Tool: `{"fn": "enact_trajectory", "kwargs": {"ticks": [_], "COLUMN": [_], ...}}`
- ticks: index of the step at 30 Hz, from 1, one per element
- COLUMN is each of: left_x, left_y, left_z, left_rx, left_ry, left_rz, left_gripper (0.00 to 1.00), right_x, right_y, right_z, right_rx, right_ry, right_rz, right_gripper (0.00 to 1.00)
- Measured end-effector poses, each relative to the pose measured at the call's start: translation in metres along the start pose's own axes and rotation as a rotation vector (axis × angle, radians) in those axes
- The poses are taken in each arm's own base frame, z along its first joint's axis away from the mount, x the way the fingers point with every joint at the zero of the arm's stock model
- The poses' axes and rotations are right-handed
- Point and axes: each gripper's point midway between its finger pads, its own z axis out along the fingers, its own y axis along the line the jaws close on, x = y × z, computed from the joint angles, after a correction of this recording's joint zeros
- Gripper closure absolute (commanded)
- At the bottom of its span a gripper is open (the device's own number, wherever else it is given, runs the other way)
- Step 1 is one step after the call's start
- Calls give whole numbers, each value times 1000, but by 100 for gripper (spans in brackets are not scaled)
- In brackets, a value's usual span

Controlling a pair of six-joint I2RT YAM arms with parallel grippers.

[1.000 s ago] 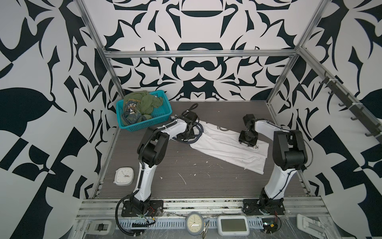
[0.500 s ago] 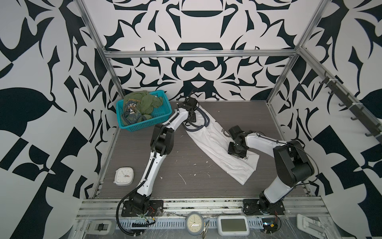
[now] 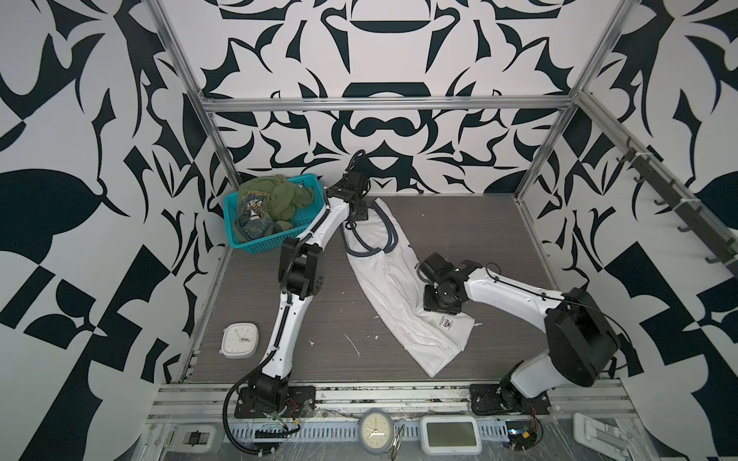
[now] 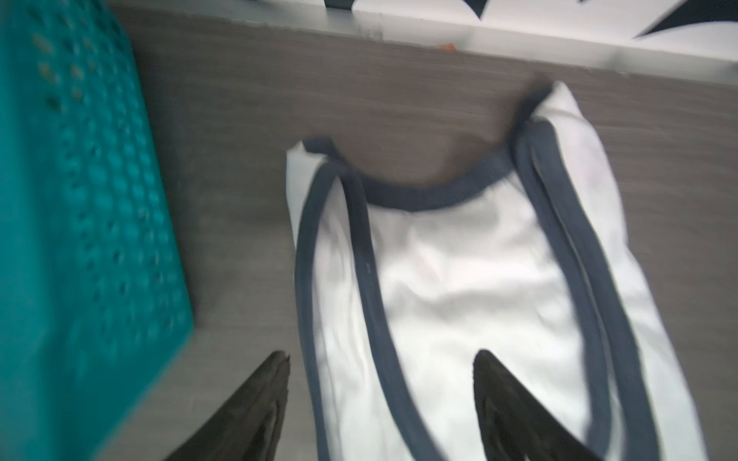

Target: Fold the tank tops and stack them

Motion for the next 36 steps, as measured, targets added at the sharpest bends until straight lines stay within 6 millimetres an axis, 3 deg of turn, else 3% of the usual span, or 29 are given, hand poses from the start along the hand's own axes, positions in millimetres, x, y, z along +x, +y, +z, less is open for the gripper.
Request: {"fn": "enact_trajectory", "kwargs": {"ticks": [4,7,10,13,16,20,28,32,36], "left_x": [42,78,120,153,168,169,121,89,71], "left_y": [-19,-36,-48,-42,-41,-47,-71,-78,-86], "left_z": [-48,-65,-56,-38,-24,-9,20,38,46], "left_rx": [32,60,73,48,44,48,96,128,149], "left_ry": [43,83,159,235,267,267,164,100,63], "left_rz": [-10,-14,-20,-40,-65,-79,-66,-48,-14], "left_gripper": [26,28,28,29,29,29,29,29,28], "right_x": [-3,3,15,25,34,47,59,73,90], "right_y": [-13,-17,-26,-34,-39,-44,-36,-9,26], "right_z": [-6,-3,5,12,19,29,32,30,27], "right_rx": [30,43,61,84,85,85,19,-56,-142], "right_ry": [-14,5,42,72,95,131,103,104,133], "right_rz": [-26,-51,-69,-76,-73,-41,106,118,92], "right_gripper": [50,50,50,50,50,51,51,51,51]}}
